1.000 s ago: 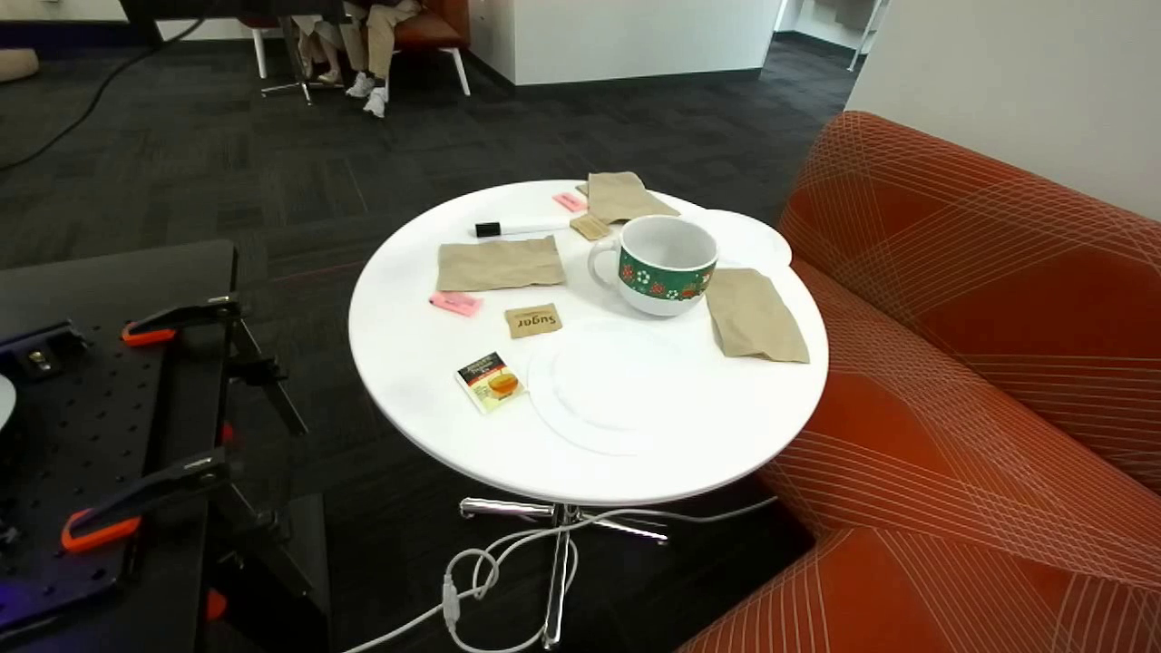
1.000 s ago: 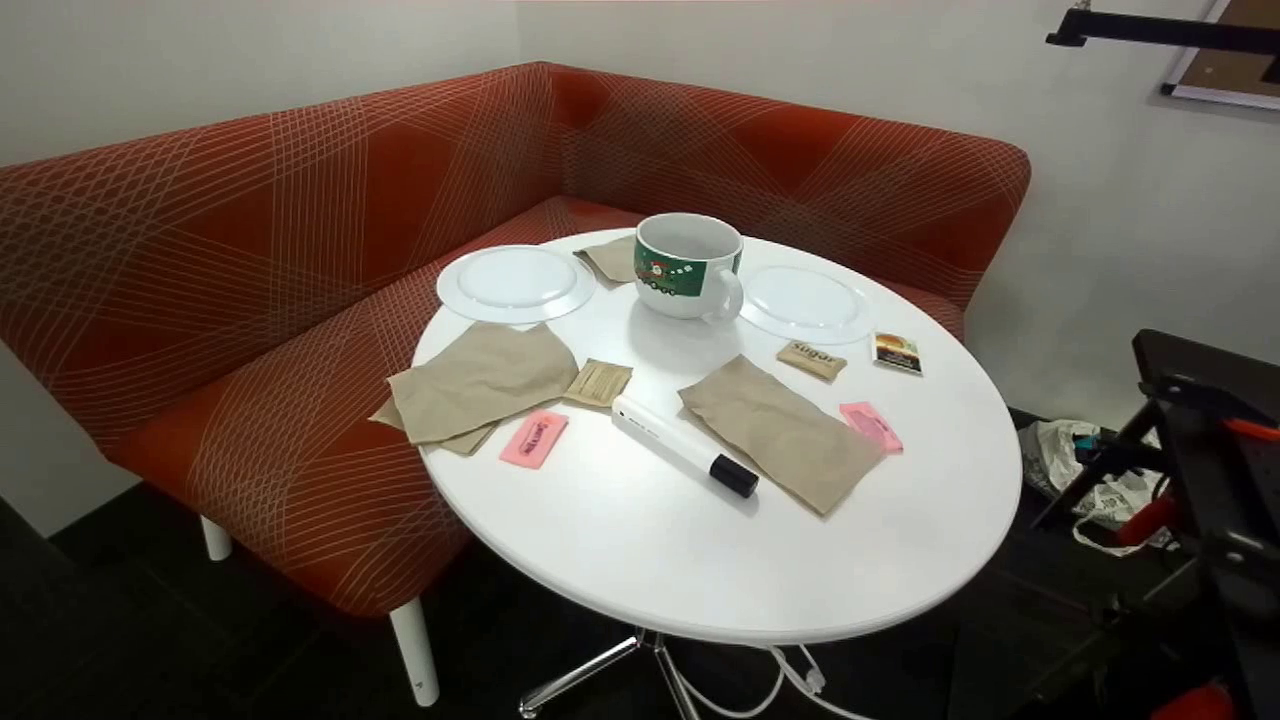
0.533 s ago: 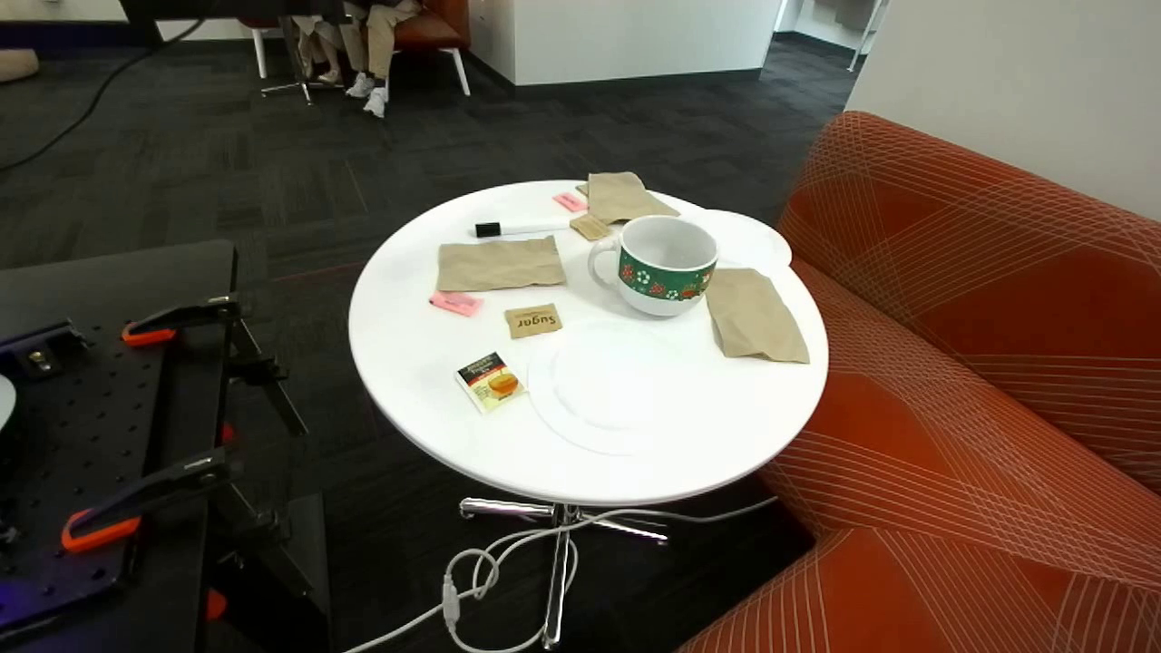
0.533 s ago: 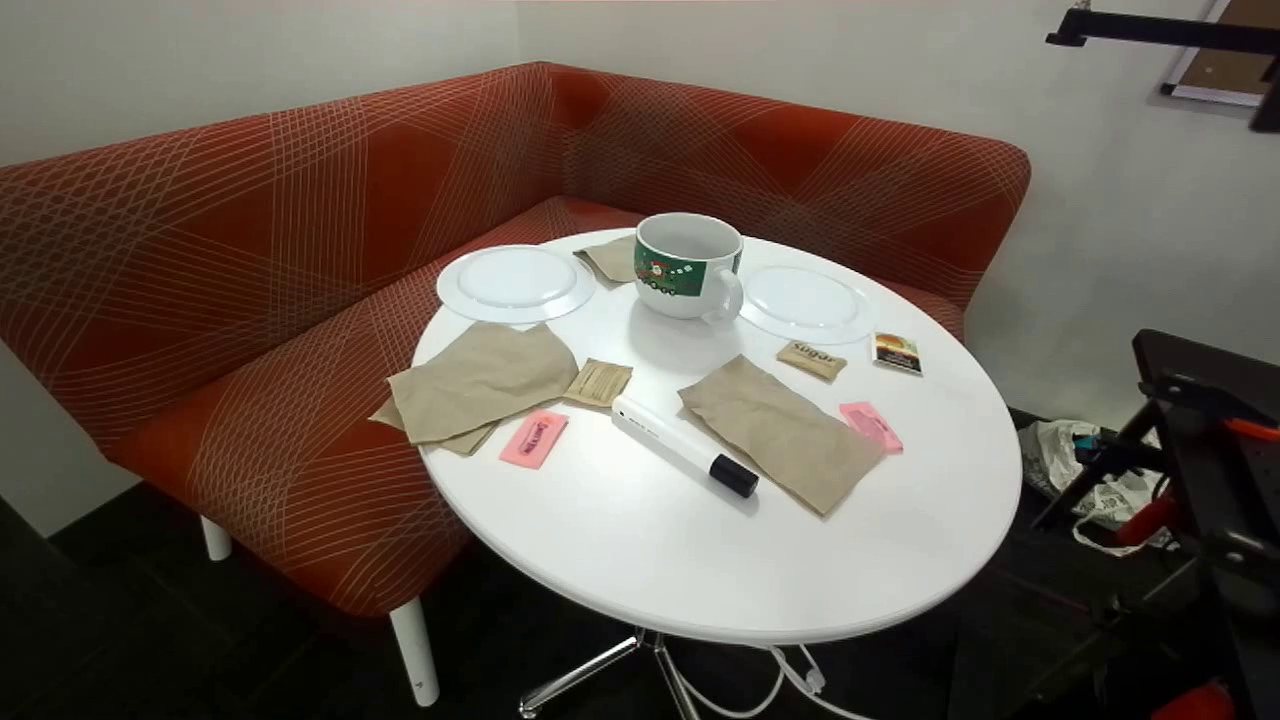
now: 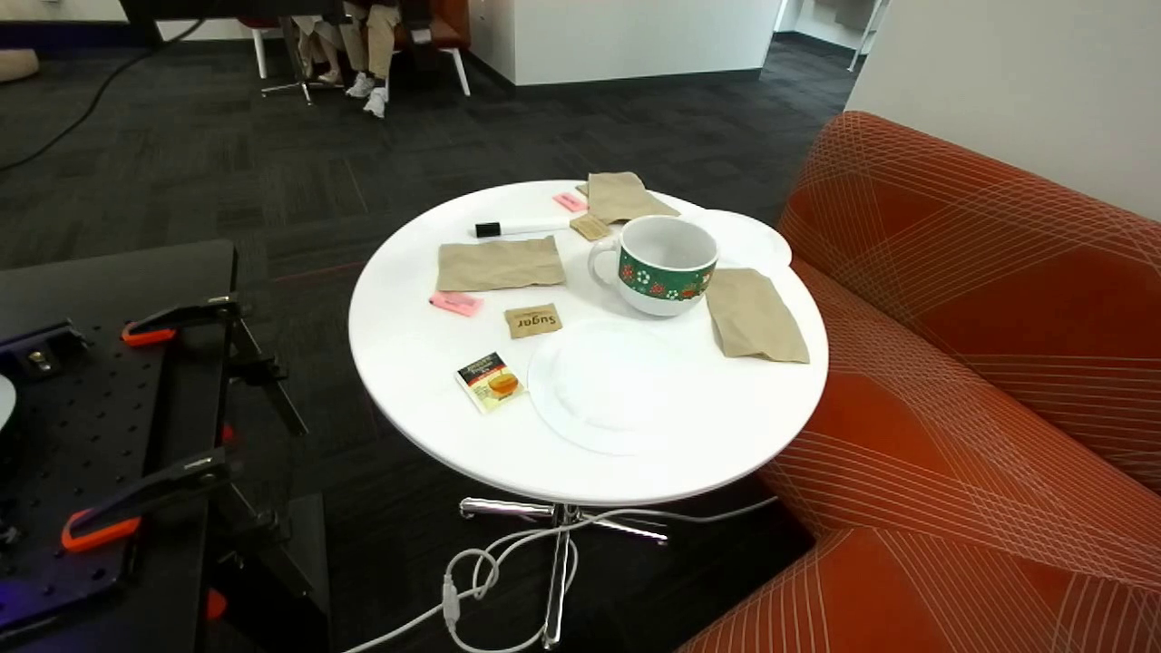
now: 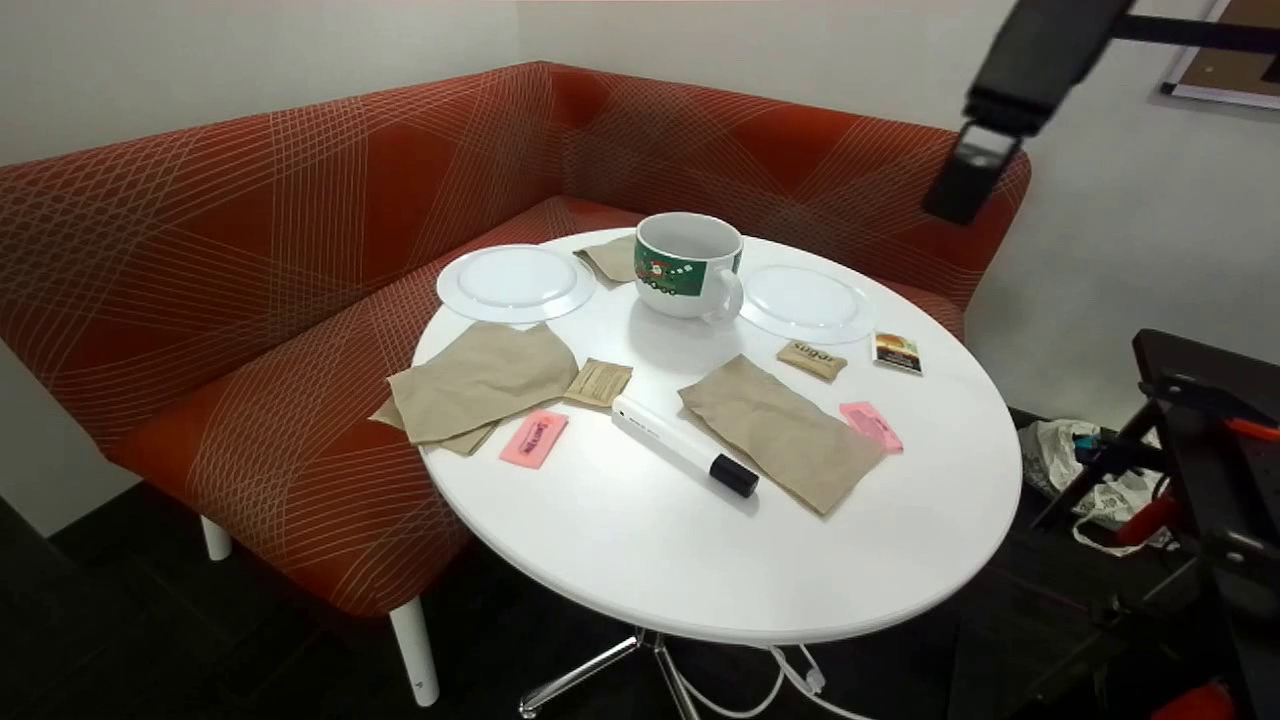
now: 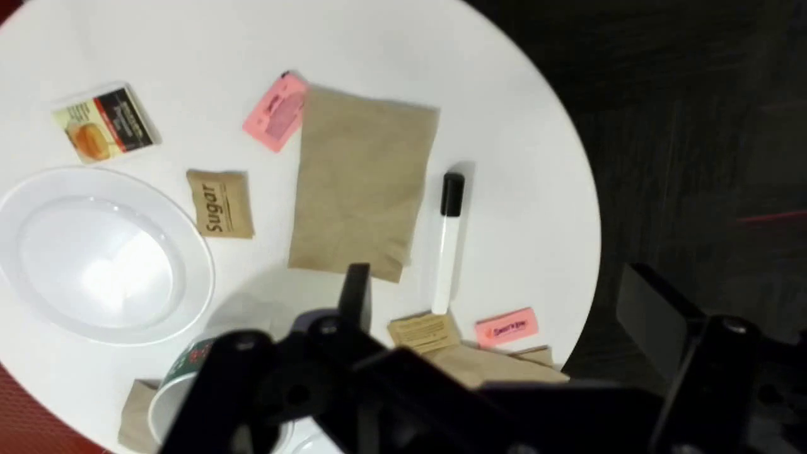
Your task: Put the black marker inside the mug
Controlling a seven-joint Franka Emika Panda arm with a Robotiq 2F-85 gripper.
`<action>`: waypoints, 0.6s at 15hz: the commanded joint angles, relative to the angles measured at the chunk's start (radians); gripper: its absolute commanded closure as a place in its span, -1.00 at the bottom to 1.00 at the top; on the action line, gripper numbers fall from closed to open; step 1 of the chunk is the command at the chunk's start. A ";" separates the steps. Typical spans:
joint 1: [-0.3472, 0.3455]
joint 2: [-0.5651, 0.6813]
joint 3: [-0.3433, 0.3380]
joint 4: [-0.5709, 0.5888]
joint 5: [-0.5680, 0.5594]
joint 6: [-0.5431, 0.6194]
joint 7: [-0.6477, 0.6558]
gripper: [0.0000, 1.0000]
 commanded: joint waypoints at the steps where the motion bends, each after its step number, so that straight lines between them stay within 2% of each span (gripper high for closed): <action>1: -0.036 0.161 0.005 0.093 -0.194 0.100 0.184 -1.00; 3: -0.021 0.239 -0.023 0.143 -0.291 0.119 0.274 -1.00; 5: 0.009 0.315 -0.052 0.196 -0.322 0.123 0.306 -1.00; 9: 0.054 0.440 -0.081 0.283 -0.260 0.120 0.240 -1.00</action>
